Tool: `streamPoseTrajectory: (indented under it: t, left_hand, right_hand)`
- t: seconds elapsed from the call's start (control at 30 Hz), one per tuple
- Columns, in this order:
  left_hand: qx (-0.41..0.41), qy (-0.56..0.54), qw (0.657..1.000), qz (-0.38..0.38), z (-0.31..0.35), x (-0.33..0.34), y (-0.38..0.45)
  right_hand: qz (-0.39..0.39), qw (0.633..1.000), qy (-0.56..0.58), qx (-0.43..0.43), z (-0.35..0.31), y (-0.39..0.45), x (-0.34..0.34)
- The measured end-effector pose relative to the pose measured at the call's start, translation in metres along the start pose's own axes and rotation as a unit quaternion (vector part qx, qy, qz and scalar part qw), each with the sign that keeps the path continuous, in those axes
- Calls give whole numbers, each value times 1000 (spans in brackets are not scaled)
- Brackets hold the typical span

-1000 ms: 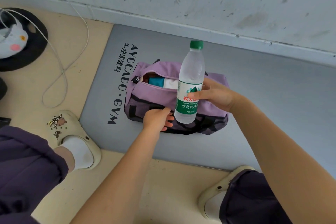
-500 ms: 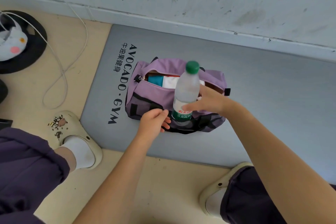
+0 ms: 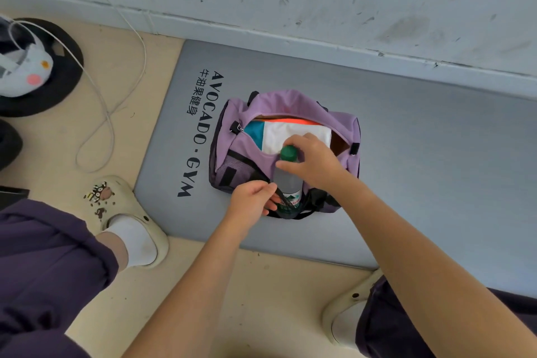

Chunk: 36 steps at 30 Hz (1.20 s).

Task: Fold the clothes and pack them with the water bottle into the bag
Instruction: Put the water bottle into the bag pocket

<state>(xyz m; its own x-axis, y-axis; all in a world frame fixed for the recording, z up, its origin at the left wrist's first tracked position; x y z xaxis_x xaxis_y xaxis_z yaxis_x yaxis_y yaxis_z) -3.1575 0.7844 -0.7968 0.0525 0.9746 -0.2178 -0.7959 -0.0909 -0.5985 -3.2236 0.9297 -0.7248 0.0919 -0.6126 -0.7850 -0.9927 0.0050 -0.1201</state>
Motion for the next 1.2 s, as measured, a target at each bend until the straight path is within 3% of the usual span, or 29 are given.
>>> streamPoseTrajectory:
  t: [0.1, 0.2, 0.3, 0.37, 0.57, 0.73, 0.8, 0.93, 1.03, 1.2]
  left_hand:
    - [-26, 18, 999, 14, -4, -5, 4]
    - [44, 91, 994, 42, 19, -18, 15]
    - [119, 113, 965, 205, 60, -68, 38]
    - [132, 124, 946, 267, 81, -93, 55]
    - [58, 212, 970, 103, 79, -71, 112]
    - [-23, -45, 997, 65, 59, -85, 115]
    - [-40, -141, 989, 29, 57, -91, 111]
    - [-70, -224, 971, -39, 52, -95, 105]
    - [-107, -292, 949, -45, 41, -99, 105]
    - [-184, -393, 900, -40, 23, -92, 103]
  right_hand:
    - [-4, 1000, -16, -3, 6, -3, -3]
    - [4, 1000, 9, -2, 10, -10, -5]
    - [6, 1000, 13, 9, 13, -11, -5]
    - [-2, 1000, 8, 11, 12, -12, -3]
    - [-45, 999, -10, 22, 3, -9, -3]
    - [61, 998, 21, 8, -39, 28, -19]
    - [49, 996, 71, 14, -63, 48, -4]
    - [-1, 994, 104, 30, -94, 79, 45]
    - [-39, 996, 74, 28, -102, 88, 70]
    - [-39, 995, 90, 34, -104, 90, 73]
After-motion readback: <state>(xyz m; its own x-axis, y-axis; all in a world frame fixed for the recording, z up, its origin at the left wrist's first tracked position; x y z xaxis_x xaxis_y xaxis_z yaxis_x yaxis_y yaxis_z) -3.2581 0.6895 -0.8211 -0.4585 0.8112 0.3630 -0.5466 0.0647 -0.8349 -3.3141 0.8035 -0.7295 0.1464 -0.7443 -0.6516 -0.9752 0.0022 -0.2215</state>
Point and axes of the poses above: each hand's wrist, its own y-axis towards the middle knuckle, its own x-axis out of the palm, z = x × y, the point moved 10 cm from there along y, towards the middle knuckle, and after that the axes turned 13 degrees about z, right-handed, at the moved point
